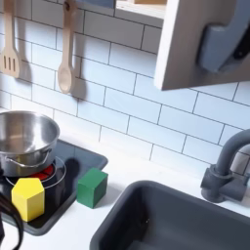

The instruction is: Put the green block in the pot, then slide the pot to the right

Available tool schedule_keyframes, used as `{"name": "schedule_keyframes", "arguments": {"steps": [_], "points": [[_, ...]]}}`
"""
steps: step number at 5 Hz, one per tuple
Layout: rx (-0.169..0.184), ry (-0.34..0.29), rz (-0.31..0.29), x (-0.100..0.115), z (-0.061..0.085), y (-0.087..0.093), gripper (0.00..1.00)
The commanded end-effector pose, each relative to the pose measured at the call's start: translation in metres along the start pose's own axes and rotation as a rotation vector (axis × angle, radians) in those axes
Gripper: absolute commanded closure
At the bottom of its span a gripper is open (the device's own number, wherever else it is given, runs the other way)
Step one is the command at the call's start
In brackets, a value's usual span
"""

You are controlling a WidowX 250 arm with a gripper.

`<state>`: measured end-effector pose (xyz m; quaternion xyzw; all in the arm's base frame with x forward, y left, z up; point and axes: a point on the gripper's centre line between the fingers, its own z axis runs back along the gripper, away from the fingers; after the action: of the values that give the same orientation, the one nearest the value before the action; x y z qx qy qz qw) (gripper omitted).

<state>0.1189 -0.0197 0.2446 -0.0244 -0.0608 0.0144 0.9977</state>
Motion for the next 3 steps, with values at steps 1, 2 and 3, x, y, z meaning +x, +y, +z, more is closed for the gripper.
{"name": "schedule_keyframes", "arguments": {"steps": [1, 2, 3], "points": [[0.000, 0.000, 0.000, 0.000, 0.000, 0.000, 0.00], [-0.007, -0.011, 0.023, 0.015, -0.012, 0.008, 0.00], [-0.009, -0.013, 0.026, 0.027, -0.018, 0.012, 0.00]]}}
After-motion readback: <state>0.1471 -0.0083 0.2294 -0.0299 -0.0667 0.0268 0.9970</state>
